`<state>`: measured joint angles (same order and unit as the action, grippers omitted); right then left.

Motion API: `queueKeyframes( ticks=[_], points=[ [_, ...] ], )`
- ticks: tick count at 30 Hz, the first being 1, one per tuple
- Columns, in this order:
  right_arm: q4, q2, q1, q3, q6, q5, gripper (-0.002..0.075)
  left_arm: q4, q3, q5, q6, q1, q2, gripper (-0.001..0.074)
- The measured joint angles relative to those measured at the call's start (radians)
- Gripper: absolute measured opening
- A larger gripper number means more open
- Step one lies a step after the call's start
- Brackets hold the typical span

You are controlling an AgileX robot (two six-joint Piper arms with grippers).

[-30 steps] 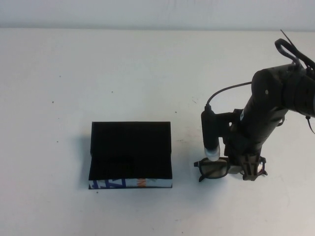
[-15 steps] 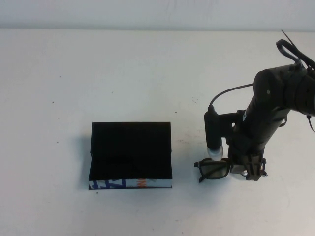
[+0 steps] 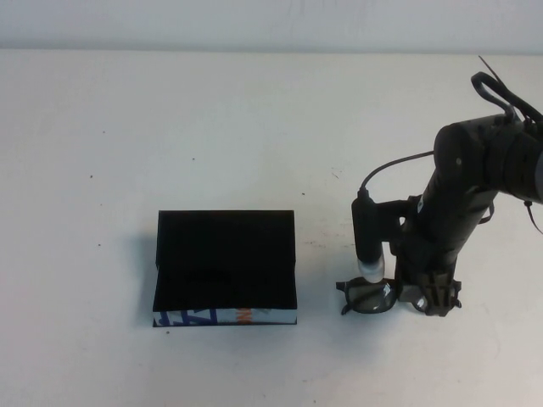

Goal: Return glasses to glasses case
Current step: Pick up the glasses from the table

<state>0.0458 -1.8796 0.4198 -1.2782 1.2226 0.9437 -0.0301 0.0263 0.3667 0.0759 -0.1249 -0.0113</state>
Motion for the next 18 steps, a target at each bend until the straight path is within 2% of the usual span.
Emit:
queueKeyframes(
  ticks=[8, 13, 18],
  points=[
    [0.000, 0.028, 0.000, -0.002, 0.000, 0.058, 0.0017, 0.000, 0.000, 0.000, 0.000, 0.000, 0.000, 0.0000],
    [0.000, 0.079, 0.017, -0.002, -0.035, 0.119, 0.0005, 0.000, 0.000, 0.000, 0.000, 0.000, 0.000, 0.0000],
    [-0.021, 0.153, 0.079, -0.045, -0.133, 0.243, 0.0005, 0.000, 0.000, 0.000, 0.000, 0.000, 0.000, 0.0000]
  ],
)
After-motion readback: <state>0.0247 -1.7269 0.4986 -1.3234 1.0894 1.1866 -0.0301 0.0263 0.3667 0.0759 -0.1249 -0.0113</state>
